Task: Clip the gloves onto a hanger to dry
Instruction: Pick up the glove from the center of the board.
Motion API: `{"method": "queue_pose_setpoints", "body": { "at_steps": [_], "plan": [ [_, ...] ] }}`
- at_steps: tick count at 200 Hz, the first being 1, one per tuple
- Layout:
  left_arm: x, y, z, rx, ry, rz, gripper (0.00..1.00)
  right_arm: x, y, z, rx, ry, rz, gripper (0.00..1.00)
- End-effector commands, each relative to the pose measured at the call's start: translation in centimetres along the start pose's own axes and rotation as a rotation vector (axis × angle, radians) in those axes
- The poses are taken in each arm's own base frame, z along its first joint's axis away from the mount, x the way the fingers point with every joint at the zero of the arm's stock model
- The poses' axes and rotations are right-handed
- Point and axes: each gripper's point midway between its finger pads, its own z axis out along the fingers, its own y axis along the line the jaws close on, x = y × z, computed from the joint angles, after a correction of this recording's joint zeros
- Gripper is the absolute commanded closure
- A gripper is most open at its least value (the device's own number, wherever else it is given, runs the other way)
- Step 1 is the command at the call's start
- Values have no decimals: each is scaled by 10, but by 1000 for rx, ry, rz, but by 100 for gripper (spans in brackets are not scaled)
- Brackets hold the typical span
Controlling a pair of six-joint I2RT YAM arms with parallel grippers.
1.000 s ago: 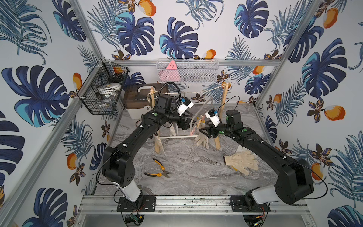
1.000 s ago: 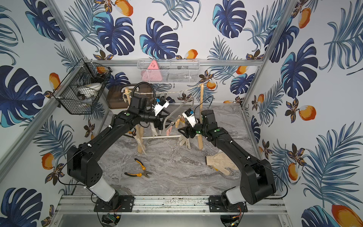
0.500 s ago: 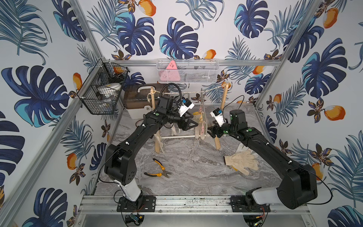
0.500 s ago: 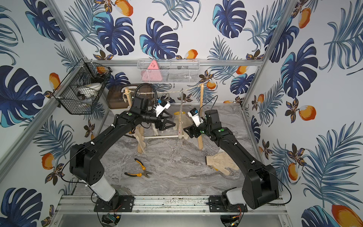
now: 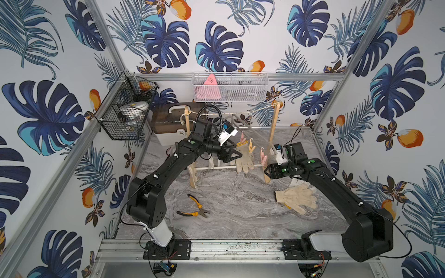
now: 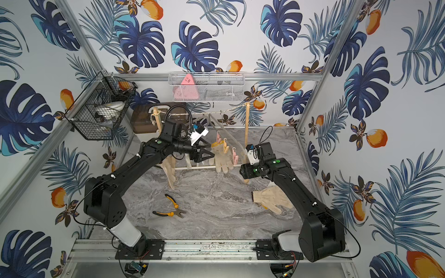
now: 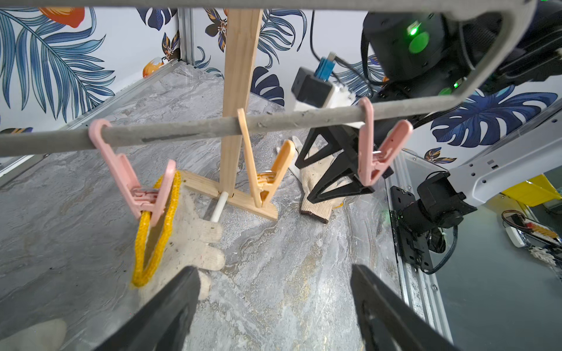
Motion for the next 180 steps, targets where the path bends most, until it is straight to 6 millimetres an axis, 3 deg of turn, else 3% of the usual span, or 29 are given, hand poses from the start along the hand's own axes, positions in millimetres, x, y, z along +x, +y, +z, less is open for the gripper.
{"method": "queue_pose_setpoints", "body": {
  "at_steps": [1, 32, 69, 106, 155, 180],
  "plan": [
    [-5, -11, -1, 24, -32, 4, 16, 39, -17, 4, 100, 103, 187, 35],
    [11, -29, 5, 30, -7, -7, 16, 63, -33, 12, 198, 127, 278, 39],
    [30, -47, 13, 41, 11, -26, 16, 93, -43, 37, 345, 252, 338, 40],
    [40, -62, 19, 56, 24, -35, 16, 93, -43, 56, 416, 249, 319, 44],
    [47, -71, 21, 55, 28, -50, 16, 107, -50, 76, 456, 288, 334, 51],
    [51, -73, 23, 58, 35, -58, 16, 104, -49, 84, 449, 287, 326, 58]
  ]
}}
